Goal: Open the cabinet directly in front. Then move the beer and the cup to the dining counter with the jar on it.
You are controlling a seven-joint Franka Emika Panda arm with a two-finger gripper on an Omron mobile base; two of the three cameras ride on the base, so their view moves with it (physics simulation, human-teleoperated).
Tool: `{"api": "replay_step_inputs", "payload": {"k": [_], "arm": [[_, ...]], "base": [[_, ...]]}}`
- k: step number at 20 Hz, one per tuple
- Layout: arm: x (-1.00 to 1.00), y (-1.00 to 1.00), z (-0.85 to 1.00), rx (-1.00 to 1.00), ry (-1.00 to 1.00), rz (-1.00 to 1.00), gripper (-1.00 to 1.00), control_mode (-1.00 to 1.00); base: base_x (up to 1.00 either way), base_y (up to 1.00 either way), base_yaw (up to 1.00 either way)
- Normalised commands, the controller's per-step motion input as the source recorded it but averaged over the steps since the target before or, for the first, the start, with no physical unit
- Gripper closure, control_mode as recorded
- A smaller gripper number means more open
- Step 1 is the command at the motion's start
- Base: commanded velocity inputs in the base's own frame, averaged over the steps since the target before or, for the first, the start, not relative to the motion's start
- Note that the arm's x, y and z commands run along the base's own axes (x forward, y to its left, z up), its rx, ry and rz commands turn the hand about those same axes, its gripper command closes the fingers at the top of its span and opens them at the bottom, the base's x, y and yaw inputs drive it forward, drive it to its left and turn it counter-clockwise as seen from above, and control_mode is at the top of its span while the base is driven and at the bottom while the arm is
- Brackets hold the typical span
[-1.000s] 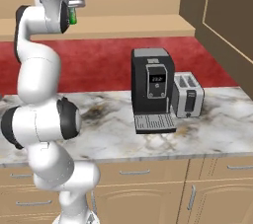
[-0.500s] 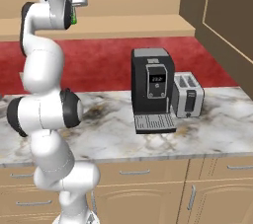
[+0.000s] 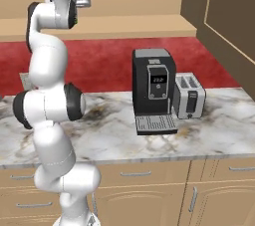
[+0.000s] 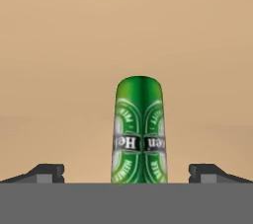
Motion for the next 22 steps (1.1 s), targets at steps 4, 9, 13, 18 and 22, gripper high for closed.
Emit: {"api": "replay_step_inputs", "payload": {"k": [4, 9, 13, 18, 22], "arm": [[0.26, 0.12, -0.05, 0.0, 0.0, 0.0, -1.0, -1.0], [0.3, 0.2, -0.04, 0.0, 0.0, 0.0, -1.0, -1.0], [0.33, 0.1, -0.04, 0.0, 0.0, 0.0, -1.0, -1.0], [0.32, 0.04, -0.03, 0.0, 0.0, 0.0, -1.0, -1.0], [0.34, 0.07, -0.04, 0.0, 0.0, 0.0, -1.0, -1.0]], "base": [[0.0, 0.0, 0.0], [0.0, 0.0, 0.0], [0.0, 0.0, 0.0], [0.0, 0.0, 0.0], [0.0, 0.0, 0.0]]}}
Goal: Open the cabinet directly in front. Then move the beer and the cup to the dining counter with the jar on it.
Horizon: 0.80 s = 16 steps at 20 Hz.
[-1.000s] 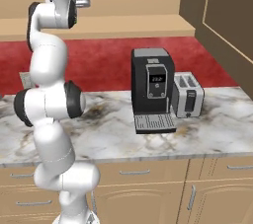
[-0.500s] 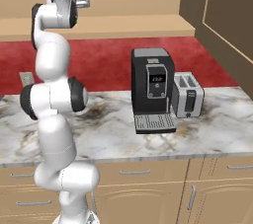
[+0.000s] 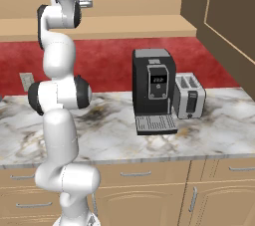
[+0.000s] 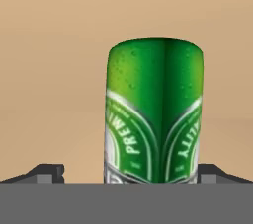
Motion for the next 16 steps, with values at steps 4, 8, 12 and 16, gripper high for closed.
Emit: {"api": "replay_step_inputs", "payload": {"k": [4, 8, 12, 16], "arm": [[0.22, 0.17, -0.02, 0.0, 0.0, 0.0, -1.0, -1.0], [0.16, 0.39, 0.0, -0.03, 0.0, 0.0, 1.0, -1.0], [-0.01, 0.07, 0.01, 0.0, -0.03, 0.0, 1.0, -1.0], [-0.26, -0.04, 0.15, 0.0, -0.14, 0.0, 1.0, -1.0]], "base": [[0.0, 0.0, 0.0], [0.0, 0.0, 0.0], [0.0, 0.0, 0.0], [0.0, 0.0, 0.0]]}}
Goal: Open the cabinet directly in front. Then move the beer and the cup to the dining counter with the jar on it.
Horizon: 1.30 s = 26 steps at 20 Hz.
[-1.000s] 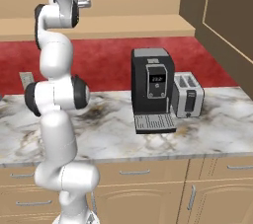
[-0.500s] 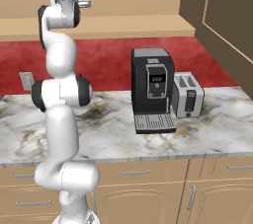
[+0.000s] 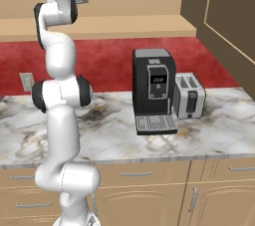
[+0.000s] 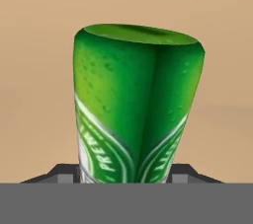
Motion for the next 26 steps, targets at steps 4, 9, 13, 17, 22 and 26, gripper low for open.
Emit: {"api": "replay_step_inputs", "payload": {"k": [4, 9, 13, 17, 22, 26], "arm": [[-0.43, -0.19, 0.25, 0.01, -0.23, 0.0, 1.0, -1.0], [-0.83, -0.51, 0.13, 0.1, -0.28, -0.01, 1.0, -1.0], [-1.0, -0.83, -0.03, 0.18, -0.16, -0.07, 1.0, -1.0], [-1.0, -0.94, -0.26, 0.22, 0.0, -0.12, 1.0, -1.0], [-1.0, -0.74, -0.08, 0.21, -0.01, -0.11, 1.0, -1.0], [-1.0, -0.31, 0.3, 0.12, -0.12, -0.04, 1.0, -1.0]], "base": [[0.0, 0.0, 0.0], [0.0, 0.0, 0.0], [0.0, 0.0, 0.0], [0.0, 0.0, 0.0], [0.0, 0.0, 0.0], [0.0, 0.0, 0.0]]}}
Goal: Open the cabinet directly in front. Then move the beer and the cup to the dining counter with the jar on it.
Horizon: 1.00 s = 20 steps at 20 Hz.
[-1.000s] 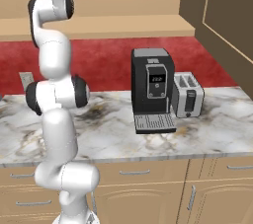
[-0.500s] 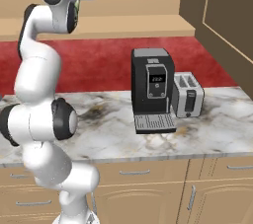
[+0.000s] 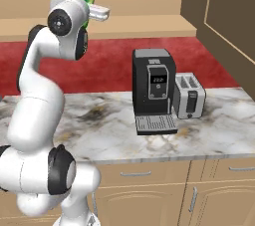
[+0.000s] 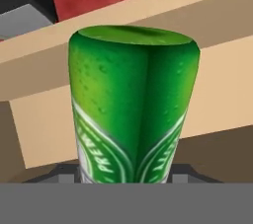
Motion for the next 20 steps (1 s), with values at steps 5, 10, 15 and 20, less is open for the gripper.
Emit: {"api": "replay_step_inputs", "payload": {"k": [5, 10, 15, 20], "arm": [[-1.0, -0.02, 0.1, 0.05, -0.05, -0.01, 1.0, -1.0], [-0.98, 0.0, -0.01, 0.03, 0.01, -0.05, 1.0, -1.0], [-0.99, 0.0, -0.04, 0.0, 0.02, -0.03, 1.0, -1.0], [-0.96, 0.0, -0.12, 0.0, 0.01, 0.0, 1.0, -1.0]], "base": [[0.0, 0.0, 0.0], [0.0, 0.0, 0.0], [0.0, 0.0, 0.0], [0.0, 0.0, 0.0]]}}
